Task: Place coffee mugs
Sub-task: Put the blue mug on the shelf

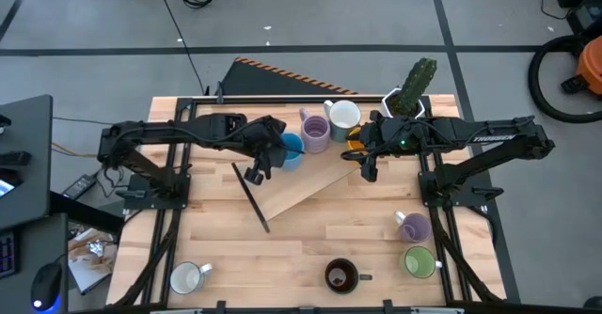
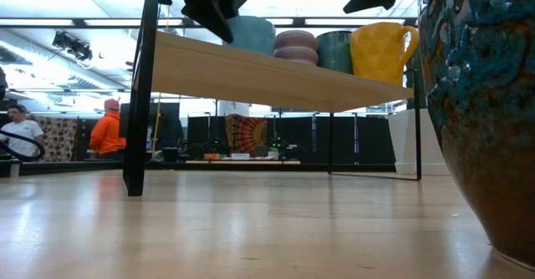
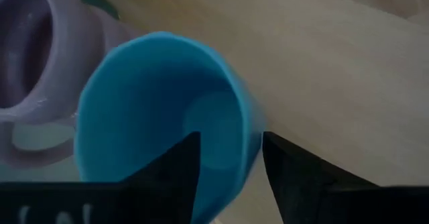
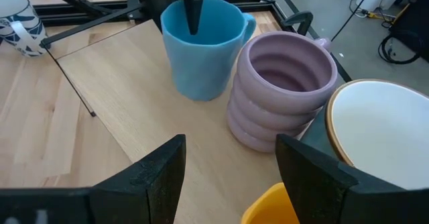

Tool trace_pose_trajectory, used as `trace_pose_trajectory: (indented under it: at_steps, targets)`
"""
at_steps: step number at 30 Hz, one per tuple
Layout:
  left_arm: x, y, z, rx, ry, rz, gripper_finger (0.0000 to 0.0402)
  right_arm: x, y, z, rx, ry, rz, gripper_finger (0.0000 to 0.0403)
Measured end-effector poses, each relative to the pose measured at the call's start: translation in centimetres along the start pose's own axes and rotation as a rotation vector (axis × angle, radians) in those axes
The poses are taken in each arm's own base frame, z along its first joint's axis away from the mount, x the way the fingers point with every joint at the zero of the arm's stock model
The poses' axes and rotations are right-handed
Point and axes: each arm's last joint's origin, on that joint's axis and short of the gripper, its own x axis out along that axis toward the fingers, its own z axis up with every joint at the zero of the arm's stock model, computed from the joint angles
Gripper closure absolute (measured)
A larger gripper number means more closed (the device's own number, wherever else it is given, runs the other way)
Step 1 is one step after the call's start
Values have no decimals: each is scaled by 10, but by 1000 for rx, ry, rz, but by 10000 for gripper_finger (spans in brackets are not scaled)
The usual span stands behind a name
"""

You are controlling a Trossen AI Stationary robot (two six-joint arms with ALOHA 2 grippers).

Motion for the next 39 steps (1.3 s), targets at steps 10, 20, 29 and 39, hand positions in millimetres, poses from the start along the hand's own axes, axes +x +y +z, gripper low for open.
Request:
trace_pose_trajectory:
  at_steps: [10,20,29,39]
  targets:
    - [9,3,2,-26,38,68,230,0,0,0,2,1,17,167]
    - [9,5,4,-1,23,89,230,0,0,0,1,1,17,167]
    - [7,5,4,9,43,126,230,0,1,0,0,1,17,167]
    - [-1,4,3,44,32,132,230,0,1,0,0,1,17,167]
